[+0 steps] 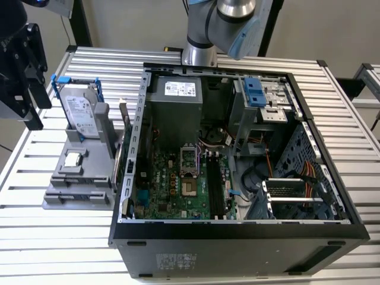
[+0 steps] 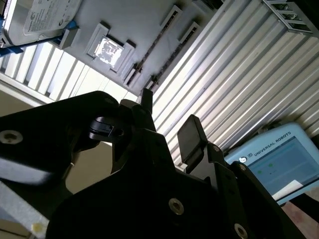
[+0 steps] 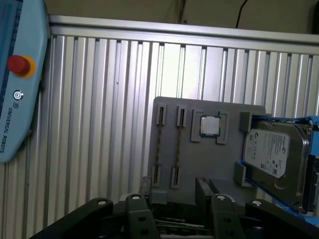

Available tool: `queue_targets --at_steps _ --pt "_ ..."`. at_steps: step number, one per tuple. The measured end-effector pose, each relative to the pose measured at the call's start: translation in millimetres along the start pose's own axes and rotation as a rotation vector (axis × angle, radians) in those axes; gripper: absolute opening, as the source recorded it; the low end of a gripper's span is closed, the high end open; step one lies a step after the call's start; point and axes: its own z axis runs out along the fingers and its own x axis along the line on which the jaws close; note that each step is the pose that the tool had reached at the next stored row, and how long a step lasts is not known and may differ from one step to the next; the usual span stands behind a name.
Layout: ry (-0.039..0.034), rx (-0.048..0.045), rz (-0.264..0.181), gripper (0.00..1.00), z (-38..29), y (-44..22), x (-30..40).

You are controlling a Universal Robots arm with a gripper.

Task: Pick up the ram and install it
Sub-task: 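Pick up the ram and move it above insertion slot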

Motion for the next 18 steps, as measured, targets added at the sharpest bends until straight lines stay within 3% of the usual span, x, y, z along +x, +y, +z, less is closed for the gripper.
queue_targets --at_steps 6,18 --pt "-0.0001 0.0002 0.0 1.0 1.4 0.0 0.0" --pt "0.0 -0.0002 0.0 1.0 11.1 -0.2 -0.1"
